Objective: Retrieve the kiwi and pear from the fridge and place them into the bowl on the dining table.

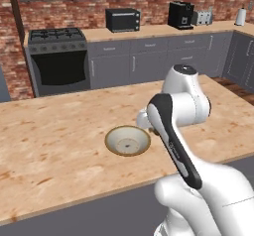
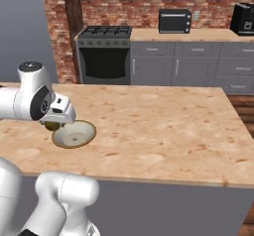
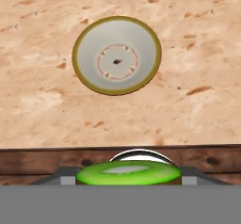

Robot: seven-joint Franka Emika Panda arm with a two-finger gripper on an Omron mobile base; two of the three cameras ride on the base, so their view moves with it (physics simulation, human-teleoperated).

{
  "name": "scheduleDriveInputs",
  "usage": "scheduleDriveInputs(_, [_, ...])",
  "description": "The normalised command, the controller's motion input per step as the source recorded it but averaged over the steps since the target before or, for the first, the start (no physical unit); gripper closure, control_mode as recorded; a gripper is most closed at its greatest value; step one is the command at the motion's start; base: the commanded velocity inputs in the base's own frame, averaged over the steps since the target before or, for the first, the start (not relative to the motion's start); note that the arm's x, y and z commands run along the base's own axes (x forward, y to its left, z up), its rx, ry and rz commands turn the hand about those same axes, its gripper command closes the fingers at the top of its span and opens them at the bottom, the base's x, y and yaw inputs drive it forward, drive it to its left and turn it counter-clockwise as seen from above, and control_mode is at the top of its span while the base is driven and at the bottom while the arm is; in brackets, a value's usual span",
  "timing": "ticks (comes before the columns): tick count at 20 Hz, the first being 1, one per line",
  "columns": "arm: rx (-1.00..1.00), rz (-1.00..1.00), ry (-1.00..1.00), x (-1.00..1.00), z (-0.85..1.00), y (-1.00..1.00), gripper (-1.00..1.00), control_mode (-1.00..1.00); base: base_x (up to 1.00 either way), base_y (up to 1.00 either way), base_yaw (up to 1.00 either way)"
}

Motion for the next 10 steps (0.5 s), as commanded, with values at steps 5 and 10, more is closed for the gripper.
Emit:
scheduleDriveInputs(5, [0.00,0.01,0.03,0.29,-0.47,0.15,1.00,-1.00,0.00,0.00,0.00])
scheduleDriveInputs(10, [0.00,0.00,0.00,0.37,-0.27,0.14,1.00,-1.00,0.00,0.00,0.00])
